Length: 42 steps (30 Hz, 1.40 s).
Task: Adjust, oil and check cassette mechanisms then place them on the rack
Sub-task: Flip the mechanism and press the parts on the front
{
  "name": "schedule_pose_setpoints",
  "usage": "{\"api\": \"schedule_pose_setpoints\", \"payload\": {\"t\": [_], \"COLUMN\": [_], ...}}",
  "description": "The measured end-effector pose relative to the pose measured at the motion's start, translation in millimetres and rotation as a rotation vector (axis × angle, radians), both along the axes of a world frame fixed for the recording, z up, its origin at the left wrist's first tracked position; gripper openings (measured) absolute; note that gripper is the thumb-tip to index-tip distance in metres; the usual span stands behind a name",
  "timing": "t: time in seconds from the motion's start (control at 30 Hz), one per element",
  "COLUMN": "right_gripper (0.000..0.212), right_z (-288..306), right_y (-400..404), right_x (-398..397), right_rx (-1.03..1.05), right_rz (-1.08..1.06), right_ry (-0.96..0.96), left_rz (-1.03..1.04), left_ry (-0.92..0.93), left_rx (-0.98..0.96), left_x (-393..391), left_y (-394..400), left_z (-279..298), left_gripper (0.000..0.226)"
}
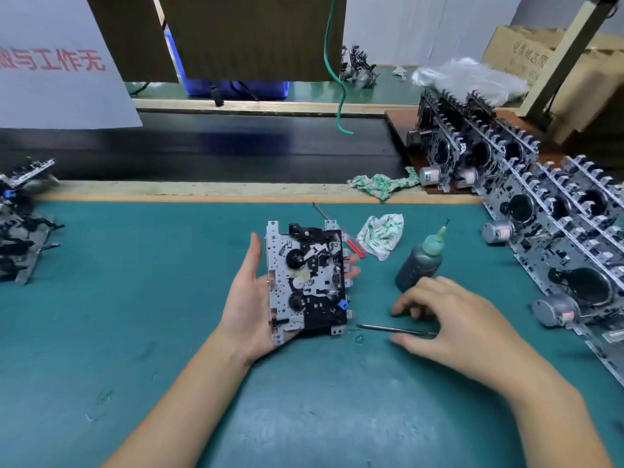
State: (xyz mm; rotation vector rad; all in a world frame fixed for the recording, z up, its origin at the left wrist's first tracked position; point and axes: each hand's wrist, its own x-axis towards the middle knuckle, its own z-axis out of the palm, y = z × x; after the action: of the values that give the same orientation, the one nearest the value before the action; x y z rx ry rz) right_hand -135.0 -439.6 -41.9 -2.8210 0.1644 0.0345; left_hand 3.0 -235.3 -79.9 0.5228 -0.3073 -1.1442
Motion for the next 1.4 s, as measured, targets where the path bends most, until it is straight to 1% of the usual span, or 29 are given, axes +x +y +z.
{"api": "schedule_pose_setpoints", "payload": {"t": [0.1,0.13,0.17,0.2,0.27,0.33,0.37,0.47,0.57,0.63,0.77,0.9,1.07,1.17,1.27,1.4], "right_gripper": [0.014,0.015,0.017,0.017,0.018,0.015,0.014,0.023,0.027,0.033,0.047,0.041,0.035,0.036,0.035,0.035], "right_z": [-7,-8,-7,-6,-2,-3,-5,-6,-4,-4,-3,-2,-4,-4,-3,-2], "right_y": [8,8,7,6,8,17,23,35,35,35,36,38,36,35,34,34], "right_x": [5,6,5,5,4,7,10,15,16,17,17,17,17,15,14,14], "right_rx": [-0.043,-0.024,0.060,0.218,0.605,0.850,0.944,1.152,1.320,1.310,1.194,1.189,1.228,1.148,1.111,1.037], "right_rz": [0.039,0.055,0.046,0.021,-0.029,-0.059,-0.068,-0.064,-0.082,-0.108,-0.134,-0.156,-0.109,-0.066,-0.074,-0.069], "right_ry": [0.048,0.049,0.049,0.041,0.014,0.046,0.086,0.199,0.254,0.296,0.319,0.294,0.292,0.320,0.376,0.347], "left_rz": [0.022,0.033,0.049,0.067,0.095,0.113,0.114,0.094,0.054,0.037,0.038,0.050,0.050,0.055,0.057,0.064], "left_ry": [0.017,0.036,0.050,0.061,0.088,0.118,0.131,0.168,0.181,0.174,0.151,0.146,0.150,0.129,0.125,0.136], "left_rx": [0.039,0.050,0.071,0.098,0.148,0.204,0.231,0.263,0.299,0.340,0.391,0.409,0.457,0.480,0.480,0.488], "left_x": [0,1,1,0,-2,-6,-8,-16,-18,-18,-17,-16,-15,-15,-16,-16], "left_y": [-1,-2,-3,-4,-5,-6,-6,-5,-7,-8,-10,-10,-10,-11,-12,-12], "left_z": [-2,-2,-1,-1,-1,-1,-1,0,1,1,2,3,2,2,3,4], "left_gripper": [0.093,0.093,0.092,0.090,0.087,0.084,0.082,0.079,0.077,0.078,0.079,0.079,0.076,0.076,0.073,0.073]}}
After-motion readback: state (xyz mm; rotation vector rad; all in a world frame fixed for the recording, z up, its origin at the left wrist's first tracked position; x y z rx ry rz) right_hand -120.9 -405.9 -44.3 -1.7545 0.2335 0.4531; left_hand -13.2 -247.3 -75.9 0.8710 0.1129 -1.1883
